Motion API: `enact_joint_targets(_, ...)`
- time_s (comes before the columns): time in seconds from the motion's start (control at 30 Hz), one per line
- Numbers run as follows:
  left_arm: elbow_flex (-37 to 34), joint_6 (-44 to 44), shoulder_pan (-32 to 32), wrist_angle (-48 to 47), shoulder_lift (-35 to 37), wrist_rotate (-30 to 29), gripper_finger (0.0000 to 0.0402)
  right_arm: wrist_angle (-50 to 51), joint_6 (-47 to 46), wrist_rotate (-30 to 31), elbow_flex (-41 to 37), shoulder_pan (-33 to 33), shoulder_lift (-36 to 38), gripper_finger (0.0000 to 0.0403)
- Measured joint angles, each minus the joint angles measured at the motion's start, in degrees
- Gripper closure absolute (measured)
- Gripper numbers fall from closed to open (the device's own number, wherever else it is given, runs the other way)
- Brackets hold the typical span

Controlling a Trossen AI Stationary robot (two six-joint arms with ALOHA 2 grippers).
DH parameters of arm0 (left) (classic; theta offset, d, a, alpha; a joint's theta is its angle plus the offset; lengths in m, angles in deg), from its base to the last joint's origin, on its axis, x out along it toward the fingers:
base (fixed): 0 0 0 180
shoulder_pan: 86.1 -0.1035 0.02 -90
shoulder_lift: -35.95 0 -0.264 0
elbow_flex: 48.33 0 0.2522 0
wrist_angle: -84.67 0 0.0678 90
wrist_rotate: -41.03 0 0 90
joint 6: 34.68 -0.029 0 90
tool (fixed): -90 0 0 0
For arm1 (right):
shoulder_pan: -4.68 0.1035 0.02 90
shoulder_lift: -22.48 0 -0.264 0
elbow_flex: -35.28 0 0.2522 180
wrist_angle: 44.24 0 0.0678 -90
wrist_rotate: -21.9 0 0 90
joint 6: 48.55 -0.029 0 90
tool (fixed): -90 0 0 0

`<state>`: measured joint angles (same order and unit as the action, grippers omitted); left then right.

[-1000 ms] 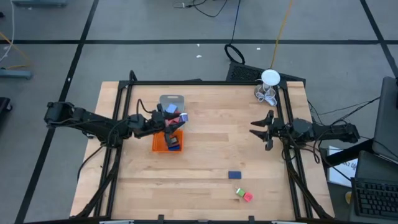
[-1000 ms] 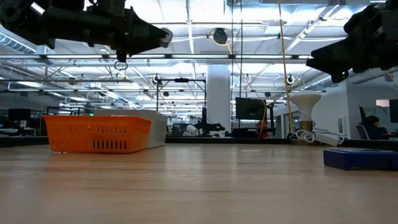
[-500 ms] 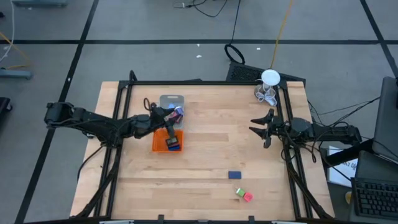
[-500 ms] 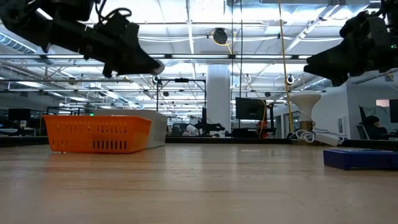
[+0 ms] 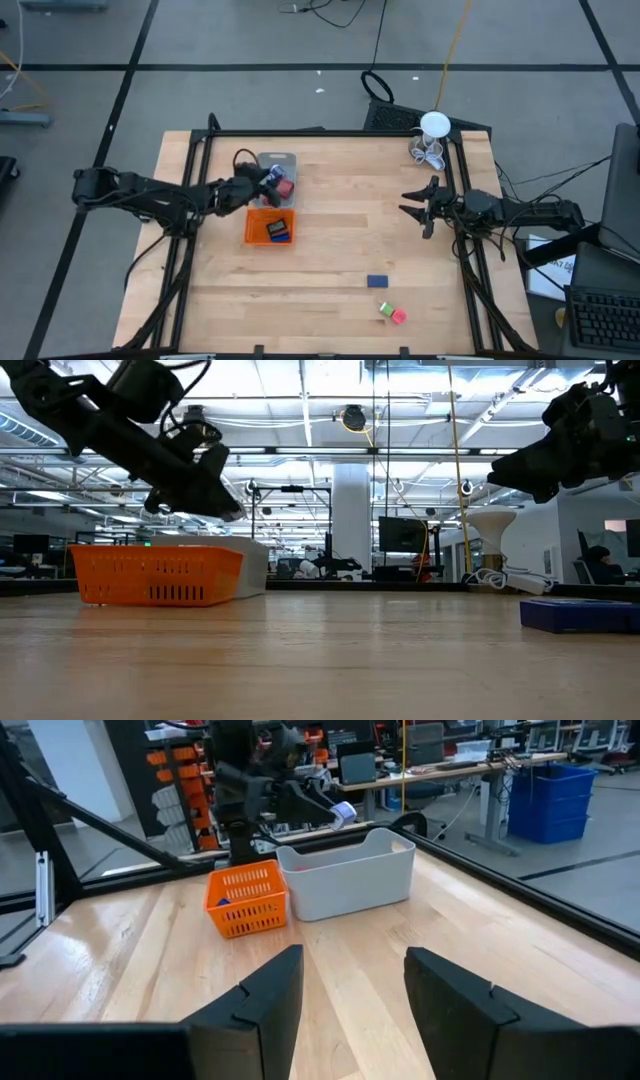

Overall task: Pick & Place Office items
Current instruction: Put the violet charger adapter into the gray bin

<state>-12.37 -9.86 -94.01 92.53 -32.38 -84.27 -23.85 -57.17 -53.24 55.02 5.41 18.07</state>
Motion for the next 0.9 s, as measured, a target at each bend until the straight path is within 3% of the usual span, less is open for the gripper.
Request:
enact_joint_targets(0.37, 0.1, 9.9, -7.0, -6.9, 0.0, -0.7, 0.0235, -1.3, -0.1, 0.1, 0.0, 0.0, -0.2, 0.0238)
enact_joint_targets(0.73, 0.1, 12.0, -8.3, -7.3, 0.0, -0.7, 0.0242, -1.5, -0.1, 0.1, 0.0, 0.0, -0.2, 0.0238)
enact_joint_targets(0.9, 0.1, 11.9, -8.3, -7.3, 0.0, -0.7, 0.0216, -1.6, -0.1, 0.1, 0.0, 0.0, -0.2, 0.0238)
